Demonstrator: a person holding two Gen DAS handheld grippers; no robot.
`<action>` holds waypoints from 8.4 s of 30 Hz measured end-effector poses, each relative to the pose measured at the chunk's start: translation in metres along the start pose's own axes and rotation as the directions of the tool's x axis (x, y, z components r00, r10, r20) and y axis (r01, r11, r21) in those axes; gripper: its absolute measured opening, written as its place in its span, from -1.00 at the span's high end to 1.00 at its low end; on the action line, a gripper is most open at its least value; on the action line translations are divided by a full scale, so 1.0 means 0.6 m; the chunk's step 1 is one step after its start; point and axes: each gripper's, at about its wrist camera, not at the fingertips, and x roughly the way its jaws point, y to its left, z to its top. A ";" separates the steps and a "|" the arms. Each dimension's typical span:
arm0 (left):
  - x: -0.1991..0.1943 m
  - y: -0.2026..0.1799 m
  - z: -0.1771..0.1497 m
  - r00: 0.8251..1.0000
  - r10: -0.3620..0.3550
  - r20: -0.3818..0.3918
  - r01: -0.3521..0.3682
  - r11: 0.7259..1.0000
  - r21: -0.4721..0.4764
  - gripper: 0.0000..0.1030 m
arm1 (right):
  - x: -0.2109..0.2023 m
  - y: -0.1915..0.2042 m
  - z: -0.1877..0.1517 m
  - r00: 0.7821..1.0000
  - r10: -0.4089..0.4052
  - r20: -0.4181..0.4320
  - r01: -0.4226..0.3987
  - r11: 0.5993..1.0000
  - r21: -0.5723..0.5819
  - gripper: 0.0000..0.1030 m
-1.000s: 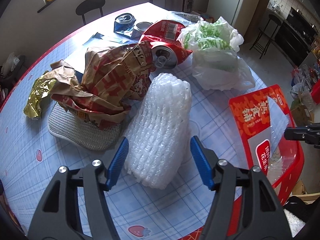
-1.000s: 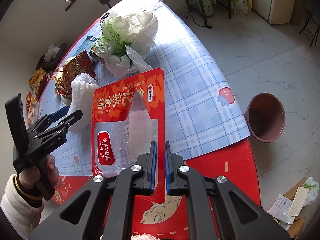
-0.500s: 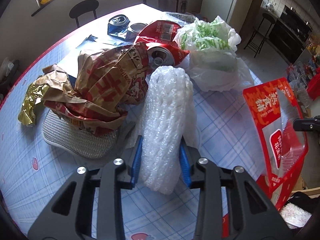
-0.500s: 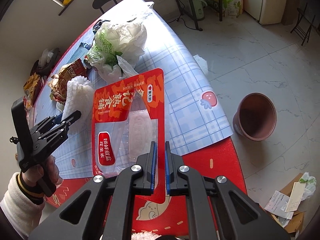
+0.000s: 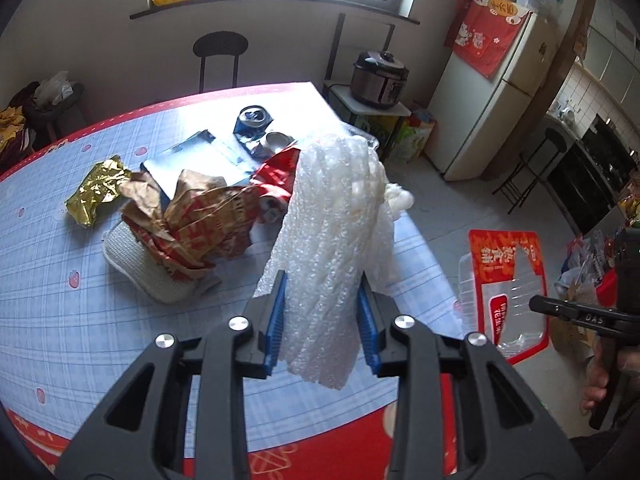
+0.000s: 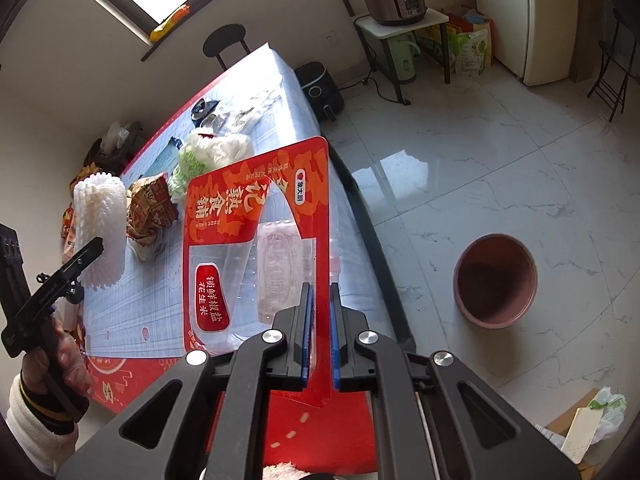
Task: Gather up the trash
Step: 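Close the left tool on the foam net while the right tool grips the red tray, then carry both items over the brown bin and open both tools to drop them, then return both tools to the table toward the paper bag and plastic bag, then grasp the green-printed plastic bag with the right tool while the left grasps the brown paper bag, then carry the brown paper bag over the bin and release it with the left tool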
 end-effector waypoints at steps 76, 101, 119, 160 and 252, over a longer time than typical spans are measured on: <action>0.285 -0.578 0.016 0.904 -0.248 -0.347 0.383 0.832 0.401 -0.89 | -0.192 -0.451 -0.082 0.903 -0.427 0.043 0.360 0.809 0.465 -0.89; 0.019 -0.099 0.059 0.998 -0.058 -0.014 0.059 0.997 0.058 -0.89 | -0.041 -0.070 0.032 0.955 -0.293 -0.035 0.293 0.956 -0.022 -0.89; -0.032 0.206 0.015 0.987 0.150 0.057 -0.136 0.971 -0.199 -0.90 | 0.101 0.187 0.142 0.988 -0.157 -0.009 0.146 0.941 -0.307 -0.89; 0.047 0.350 -0.021 0.993 0.110 -0.038 -0.116 0.930 -0.349 -0.81 | 0.312 0.368 0.096 0.984 -0.160 -0.078 0.050 0.669 -0.742 0.15; 0.271 -0.443 0.026 0.899 -0.304 -0.314 0.394 0.876 0.279 0.20 | -0.116 -0.306 0.001 0.937 -0.262 0.231 0.234 0.962 0.142 0.30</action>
